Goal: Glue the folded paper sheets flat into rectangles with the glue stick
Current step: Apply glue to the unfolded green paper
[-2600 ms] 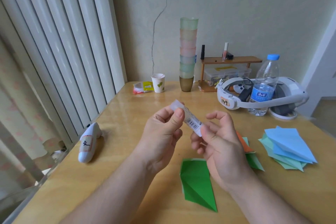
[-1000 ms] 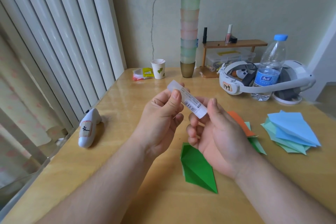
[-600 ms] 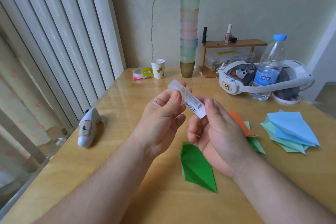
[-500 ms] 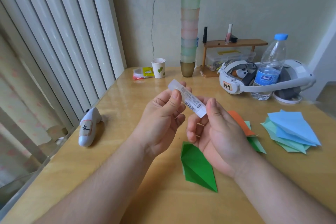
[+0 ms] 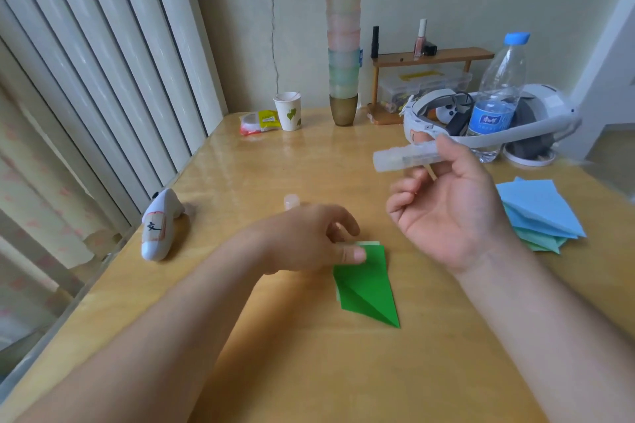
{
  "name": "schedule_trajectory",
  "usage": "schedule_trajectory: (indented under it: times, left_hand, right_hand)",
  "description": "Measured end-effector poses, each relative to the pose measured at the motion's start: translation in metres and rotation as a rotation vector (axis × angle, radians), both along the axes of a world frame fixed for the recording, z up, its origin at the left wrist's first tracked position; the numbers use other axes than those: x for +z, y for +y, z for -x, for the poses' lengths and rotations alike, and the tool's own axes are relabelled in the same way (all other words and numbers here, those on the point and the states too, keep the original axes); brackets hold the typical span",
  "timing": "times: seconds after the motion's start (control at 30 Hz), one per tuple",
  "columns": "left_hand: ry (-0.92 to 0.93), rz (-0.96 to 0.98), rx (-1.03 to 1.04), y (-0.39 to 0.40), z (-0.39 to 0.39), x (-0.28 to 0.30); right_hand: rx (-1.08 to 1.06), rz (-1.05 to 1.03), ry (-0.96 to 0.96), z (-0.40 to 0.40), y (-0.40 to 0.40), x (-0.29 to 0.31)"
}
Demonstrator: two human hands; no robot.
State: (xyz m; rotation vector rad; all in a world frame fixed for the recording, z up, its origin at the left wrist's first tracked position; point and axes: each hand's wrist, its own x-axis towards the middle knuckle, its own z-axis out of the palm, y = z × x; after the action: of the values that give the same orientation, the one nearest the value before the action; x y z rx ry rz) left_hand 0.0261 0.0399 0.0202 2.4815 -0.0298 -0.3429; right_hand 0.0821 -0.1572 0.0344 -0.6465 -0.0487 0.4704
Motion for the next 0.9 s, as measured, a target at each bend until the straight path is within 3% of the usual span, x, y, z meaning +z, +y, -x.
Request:
schedule_trajectory:
  times: [0.07,0.2,0.57,0.77,0.9]
  left_hand:
    - [-0.002,-0.128,-0.043,-0.001,0.0,0.0]
    - [-0.113,-0.195,0.008,0.0,-0.006,-0.004]
    - [-0.228,-0.062,0.051,0.014,-0.02,-0.002]
    - [-0.22,0.269,0.094,0.06,-0.004,0.016]
    - [-0.406,0.339,0.278,0.086,0.011,0.017]
  right_hand:
    - [0.014,0.002,0.037,-0.001,0.003,-0.002]
    - [0.024,0.018,0.048,0.0,0.004,-0.008]
    - [0.002,0.052,0.038,-0.002,0.004,-0.009]
    - [0.04,0.082,0.047,0.003,0.005,-0.006]
    - [0.366,0.235,-0.04,0.017,0.012,-0.006]
